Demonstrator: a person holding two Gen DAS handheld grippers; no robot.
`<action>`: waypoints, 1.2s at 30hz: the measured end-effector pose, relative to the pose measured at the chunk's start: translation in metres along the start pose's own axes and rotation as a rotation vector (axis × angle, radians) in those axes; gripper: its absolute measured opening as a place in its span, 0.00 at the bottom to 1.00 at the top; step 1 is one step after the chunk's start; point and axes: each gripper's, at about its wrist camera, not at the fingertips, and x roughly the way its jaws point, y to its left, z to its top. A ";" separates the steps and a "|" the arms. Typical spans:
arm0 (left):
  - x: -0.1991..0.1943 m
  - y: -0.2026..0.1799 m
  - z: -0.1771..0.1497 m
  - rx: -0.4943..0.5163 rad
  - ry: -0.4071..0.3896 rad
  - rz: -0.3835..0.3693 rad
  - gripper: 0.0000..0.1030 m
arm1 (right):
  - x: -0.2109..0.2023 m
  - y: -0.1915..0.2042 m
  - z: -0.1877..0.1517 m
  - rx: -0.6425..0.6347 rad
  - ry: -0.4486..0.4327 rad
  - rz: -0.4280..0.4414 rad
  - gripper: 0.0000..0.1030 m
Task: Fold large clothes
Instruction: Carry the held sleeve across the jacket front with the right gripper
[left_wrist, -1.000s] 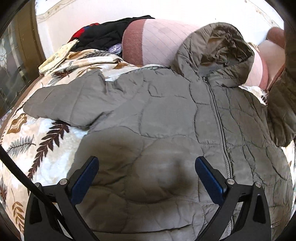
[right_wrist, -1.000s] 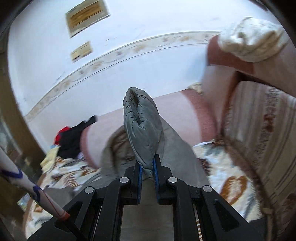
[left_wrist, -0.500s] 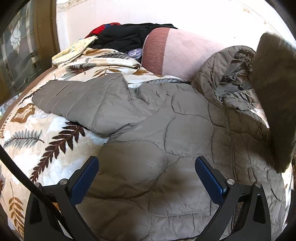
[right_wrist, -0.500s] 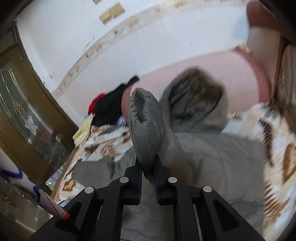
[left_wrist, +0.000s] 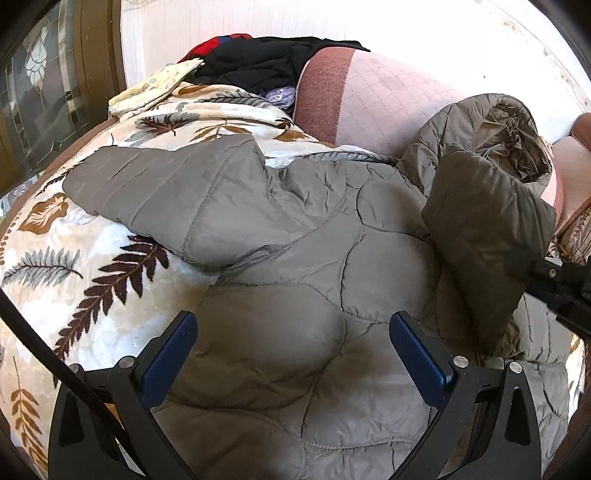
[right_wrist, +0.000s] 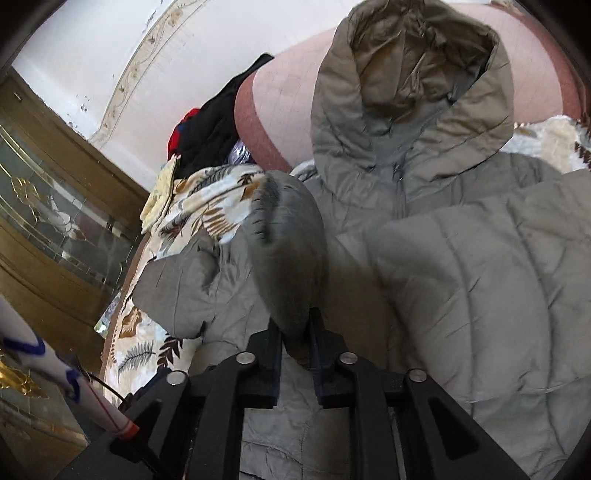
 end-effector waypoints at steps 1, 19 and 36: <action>0.000 -0.001 0.000 0.002 -0.001 0.000 1.00 | 0.002 0.000 -0.001 -0.004 0.010 0.007 0.21; 0.016 -0.006 0.009 -0.006 -0.017 0.057 1.00 | -0.070 -0.070 0.008 -0.033 -0.163 -0.277 0.46; 0.058 -0.028 0.010 0.072 0.065 0.091 1.00 | -0.032 -0.158 -0.009 0.016 -0.036 -0.503 0.47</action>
